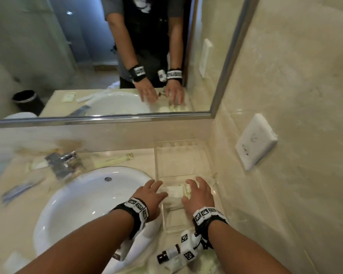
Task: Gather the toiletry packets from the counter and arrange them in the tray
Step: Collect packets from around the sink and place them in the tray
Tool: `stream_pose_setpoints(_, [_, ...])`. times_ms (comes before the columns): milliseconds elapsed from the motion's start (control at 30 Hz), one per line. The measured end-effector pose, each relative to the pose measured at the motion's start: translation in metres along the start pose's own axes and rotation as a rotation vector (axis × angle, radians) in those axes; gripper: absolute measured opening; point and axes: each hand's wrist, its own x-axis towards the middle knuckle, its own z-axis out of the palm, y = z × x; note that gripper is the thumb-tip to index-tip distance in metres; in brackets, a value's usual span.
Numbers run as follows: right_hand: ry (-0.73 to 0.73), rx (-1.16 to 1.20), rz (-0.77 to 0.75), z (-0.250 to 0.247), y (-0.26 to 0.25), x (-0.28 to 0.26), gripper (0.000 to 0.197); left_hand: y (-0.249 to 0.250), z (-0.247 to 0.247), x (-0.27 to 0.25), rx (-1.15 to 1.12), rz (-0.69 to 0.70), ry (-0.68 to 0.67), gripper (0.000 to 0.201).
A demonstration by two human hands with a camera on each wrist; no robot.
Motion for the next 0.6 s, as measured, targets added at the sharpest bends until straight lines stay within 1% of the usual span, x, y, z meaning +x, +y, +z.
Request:
stream_pose_setpoints(167, [-0.034, 0.011, -0.153, 0.001, -0.055, 0.004, 0.062, -0.045, 0.004, -0.045, -0.1, -0.198, 0.042, 0.061])
stream_pose_setpoints(367, [-0.129, -0.036, -0.334, 0.025, -0.142, -0.009, 0.06, -0.106, 0.013, -0.107, -0.187, -0.395, 0.08, 0.059])
stream_pose_setpoints(467, [-0.179, -0.06, -0.433, 0.042, -0.186, -0.02, 0.058, -0.138, 0.03, -0.138, -0.236, -0.477, 0.094, 0.059])
stream_pose_setpoints(600, [-0.24, -0.104, -0.507, 0.06, -0.239, -0.032, 0.056, -0.178, 0.052, -0.178, -0.285, -0.562, 0.097, 0.059])
